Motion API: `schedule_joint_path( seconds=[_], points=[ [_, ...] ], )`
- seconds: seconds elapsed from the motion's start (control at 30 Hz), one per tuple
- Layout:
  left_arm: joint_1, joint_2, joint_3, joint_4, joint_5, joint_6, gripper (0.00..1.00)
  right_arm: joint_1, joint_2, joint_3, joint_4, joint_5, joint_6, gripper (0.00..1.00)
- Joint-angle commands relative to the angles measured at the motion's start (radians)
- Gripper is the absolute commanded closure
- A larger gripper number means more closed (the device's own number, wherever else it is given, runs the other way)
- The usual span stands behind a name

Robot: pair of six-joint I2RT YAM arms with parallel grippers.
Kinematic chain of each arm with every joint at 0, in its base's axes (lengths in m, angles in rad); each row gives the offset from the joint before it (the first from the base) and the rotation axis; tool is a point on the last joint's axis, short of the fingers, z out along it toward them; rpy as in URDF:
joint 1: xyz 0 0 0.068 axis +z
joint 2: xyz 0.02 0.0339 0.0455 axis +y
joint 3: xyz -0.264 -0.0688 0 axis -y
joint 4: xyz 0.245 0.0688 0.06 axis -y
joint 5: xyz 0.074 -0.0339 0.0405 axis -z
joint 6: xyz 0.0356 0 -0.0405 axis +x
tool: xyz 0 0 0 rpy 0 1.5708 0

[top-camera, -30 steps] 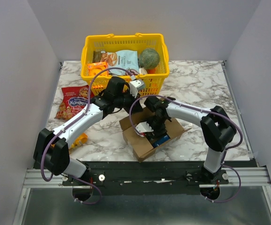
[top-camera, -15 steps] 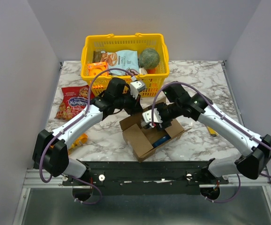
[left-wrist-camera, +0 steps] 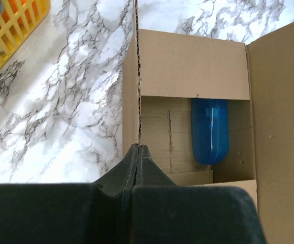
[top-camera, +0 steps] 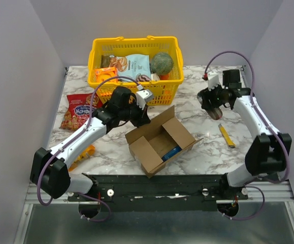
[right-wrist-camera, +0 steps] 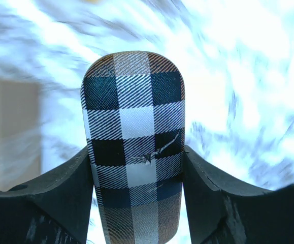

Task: Unpack the express box

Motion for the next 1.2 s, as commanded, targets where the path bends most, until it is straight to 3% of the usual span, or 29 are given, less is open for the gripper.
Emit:
schedule_joint_path(
  seconds=[0.0, 0.17, 0.23, 0.37, 0.47, 0.6, 0.63, 0.73, 0.8, 0.83, 0.93, 1.0, 1.17],
  points=[
    [0.024, -0.048, -0.025, -0.021, -0.004, 0.017, 1.00, -0.106, 0.129, -0.095, 0.139, 0.173, 0.304, 0.61],
    [0.035, -0.049, -0.040, -0.002, 0.024, 0.017, 1.00, -0.129, 0.251, -0.090, 0.219, 0.213, 0.236, 0.54],
    [0.035, -0.048, -0.041, -0.002, 0.036, 0.017, 1.00, -0.129, 0.272, -0.050, 0.219, 0.224, 0.227, 0.46],
    [0.036, -0.042, -0.031, -0.005, 0.044, 0.017, 1.00, -0.129, 0.291, 0.028, 0.188, 0.244, 0.235, 0.00],
    [0.036, -0.037, -0.018, -0.013, 0.045, 0.017, 1.00, -0.127, 0.251, 0.065, 0.141, 0.247, 0.252, 0.00],
    [0.036, -0.025, 0.012, -0.025, 0.045, 0.069, 1.00, -0.126, 0.145, 0.151, -0.028, -0.106, 0.180, 0.00],
    [0.036, -0.023, 0.021, -0.036, 0.048, 0.079, 1.00, -0.114, 0.119, 0.160, -0.059, -0.279, 0.128, 0.00],
    [0.036, -0.005, 0.058, -0.058, 0.056, 0.115, 1.00, 0.034, 0.030, 0.182, -0.162, -0.418, -0.010, 0.04],
    [0.036, 0.012, 0.079, -0.059, 0.056, 0.118, 1.00, 0.139, -0.048, 0.135, -0.194, -0.429, -0.105, 0.14],
    [0.036, 0.016, 0.082, -0.059, 0.058, 0.118, 1.00, 0.253, -0.076, 0.103, -0.177, -0.378, -0.165, 0.15],
    [0.036, 0.035, 0.097, -0.058, 0.064, 0.112, 1.00, 0.433, -0.160, -0.038, -0.059, -0.281, -0.225, 0.18],
    [0.035, 0.043, 0.108, -0.059, 0.067, 0.110, 1.00, 0.488, -0.165, -0.080, -0.053, -0.216, -0.271, 0.18],
    [0.035, 0.032, 0.134, -0.062, 0.045, 0.098, 1.00, 0.552, -0.273, -0.297, -0.102, -0.228, -0.449, 0.20]
  ],
)
